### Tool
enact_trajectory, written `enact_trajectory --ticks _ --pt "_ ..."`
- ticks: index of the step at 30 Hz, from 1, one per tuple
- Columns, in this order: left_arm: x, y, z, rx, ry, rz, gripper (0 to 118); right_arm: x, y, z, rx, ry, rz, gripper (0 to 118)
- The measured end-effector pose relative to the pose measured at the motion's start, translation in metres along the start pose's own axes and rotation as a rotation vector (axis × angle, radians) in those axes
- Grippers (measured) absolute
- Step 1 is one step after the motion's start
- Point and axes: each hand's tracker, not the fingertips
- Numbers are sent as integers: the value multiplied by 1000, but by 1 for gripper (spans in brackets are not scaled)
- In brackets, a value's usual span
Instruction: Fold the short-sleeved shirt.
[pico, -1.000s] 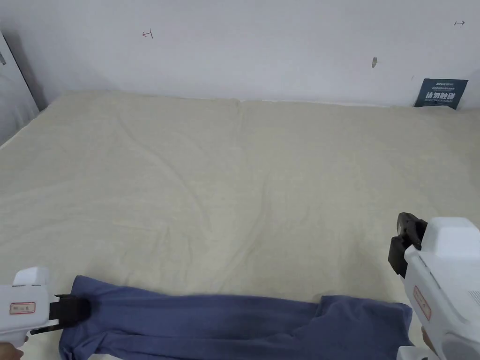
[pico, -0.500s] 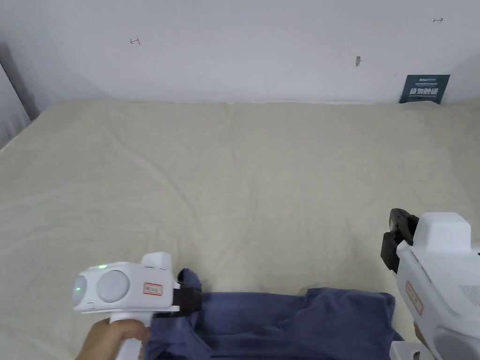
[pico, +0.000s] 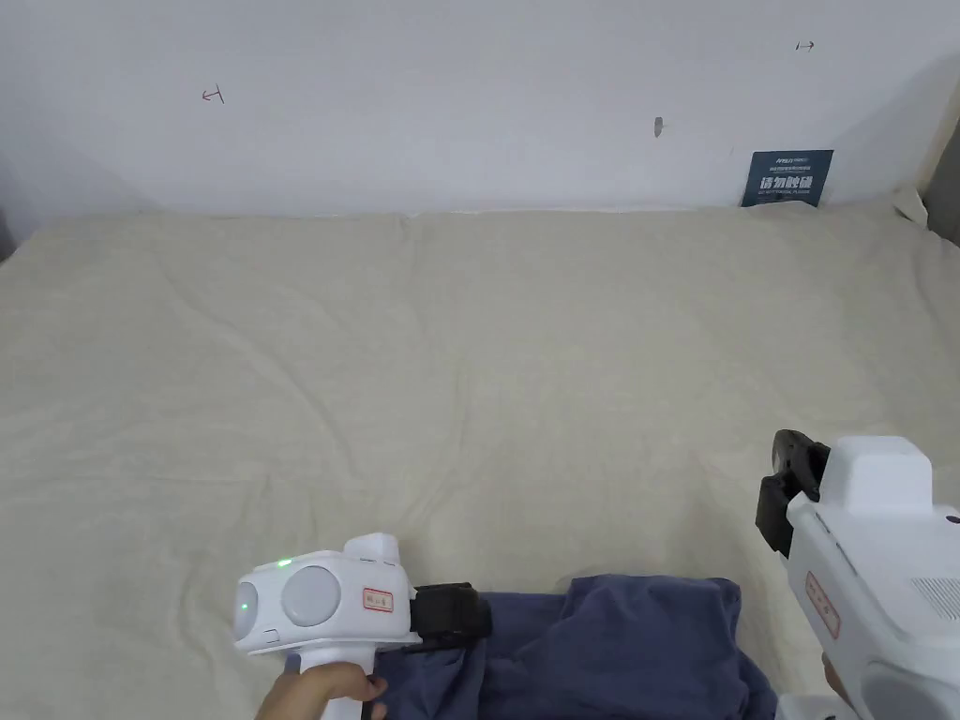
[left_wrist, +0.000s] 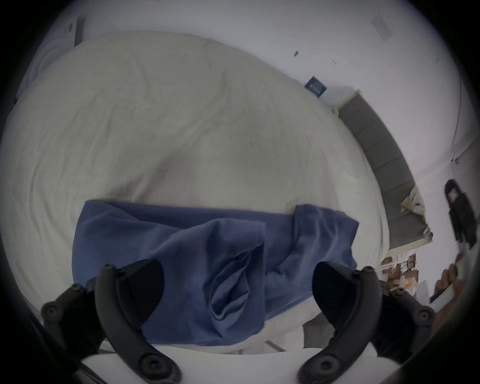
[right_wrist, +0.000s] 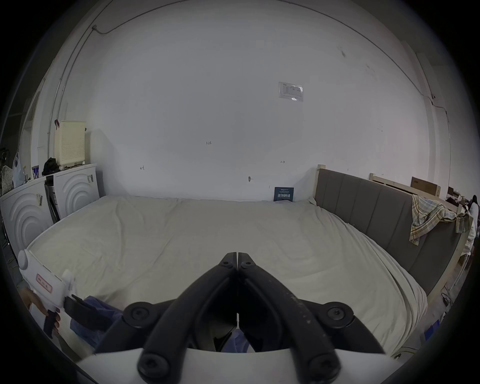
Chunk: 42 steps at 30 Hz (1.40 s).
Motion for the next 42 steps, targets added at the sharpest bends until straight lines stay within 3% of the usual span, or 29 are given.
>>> enact_trajectory --ticks 4,7,10,12,27,31,35,42 --pt "-11 1 33 90 -3 8 104 -1 1 -1 1 3 -7 2" --pt "-22 -5 60 214 61 -13 84 -2 3 0 5 11 -5 2" --pt "-31 -14 76 320 165 -67 49 -5 4 -1 6 21 6 2" --pt "-36 -22 80 364 220 -114 1 -7 4 -2 5 26 7 2" --pt "-3 -72 -8 195 198 -266 0 -3 -3 -4 -22 27 -3 2" --pt "17 -76 -34 128 155 -262 0 5 -4 -4 -24 7 -6 2" --pt "31 -82 -57 112 212 -298 0 13 -6 -3 -31 -13 -8 2" --pt "21 -74 -45 114 172 -237 0 17 -9 -2 -42 -21 -29 2"
